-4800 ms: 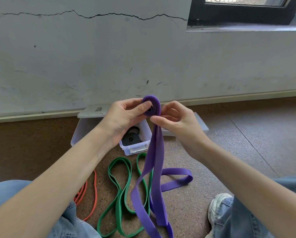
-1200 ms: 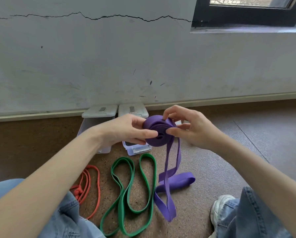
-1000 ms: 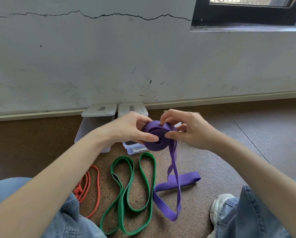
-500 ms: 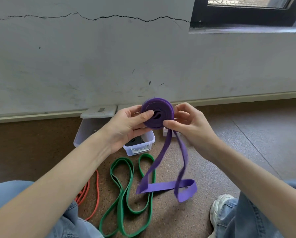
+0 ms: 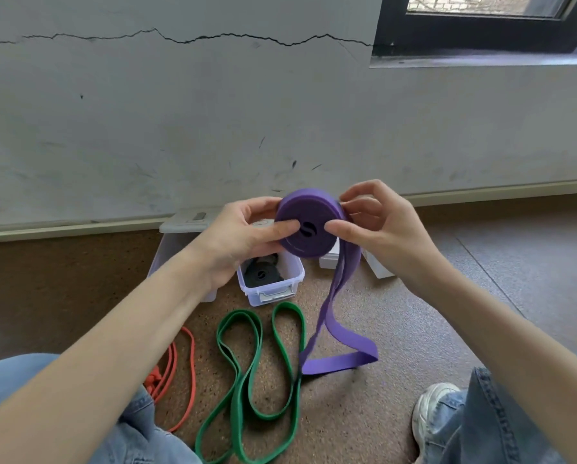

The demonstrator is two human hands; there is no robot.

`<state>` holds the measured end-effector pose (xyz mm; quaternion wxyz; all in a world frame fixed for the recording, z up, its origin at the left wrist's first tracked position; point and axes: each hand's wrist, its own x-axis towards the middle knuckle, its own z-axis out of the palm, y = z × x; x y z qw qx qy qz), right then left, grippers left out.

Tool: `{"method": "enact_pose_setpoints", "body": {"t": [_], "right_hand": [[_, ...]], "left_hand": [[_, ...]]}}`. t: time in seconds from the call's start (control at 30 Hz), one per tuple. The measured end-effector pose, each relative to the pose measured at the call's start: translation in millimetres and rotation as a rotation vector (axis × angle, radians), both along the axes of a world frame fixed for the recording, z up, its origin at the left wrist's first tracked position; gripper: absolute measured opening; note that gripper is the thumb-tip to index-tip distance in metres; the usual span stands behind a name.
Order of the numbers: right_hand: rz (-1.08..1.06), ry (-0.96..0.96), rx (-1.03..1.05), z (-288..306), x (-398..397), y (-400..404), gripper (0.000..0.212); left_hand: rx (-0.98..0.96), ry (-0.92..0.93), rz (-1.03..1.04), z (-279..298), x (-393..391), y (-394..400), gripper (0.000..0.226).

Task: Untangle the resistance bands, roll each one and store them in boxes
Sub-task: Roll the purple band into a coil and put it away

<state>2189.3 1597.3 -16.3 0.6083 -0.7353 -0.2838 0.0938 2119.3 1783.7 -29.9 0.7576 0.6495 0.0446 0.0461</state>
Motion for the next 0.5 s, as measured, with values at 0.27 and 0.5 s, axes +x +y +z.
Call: {"method": "enact_pose_setpoints", "body": {"t": [0.27,0.5], "right_hand": [[0.047,-0.223,-0.233,-4,7,-7,0.034],[0.072,-0.132,-0.113,-1,4,-5,0.036]], "left_hand": [[0.241,0.031,-0.072,-6,3,-2,0.043],[0.171,0.029,-0.071,-6,0,-7,0.033]]}}
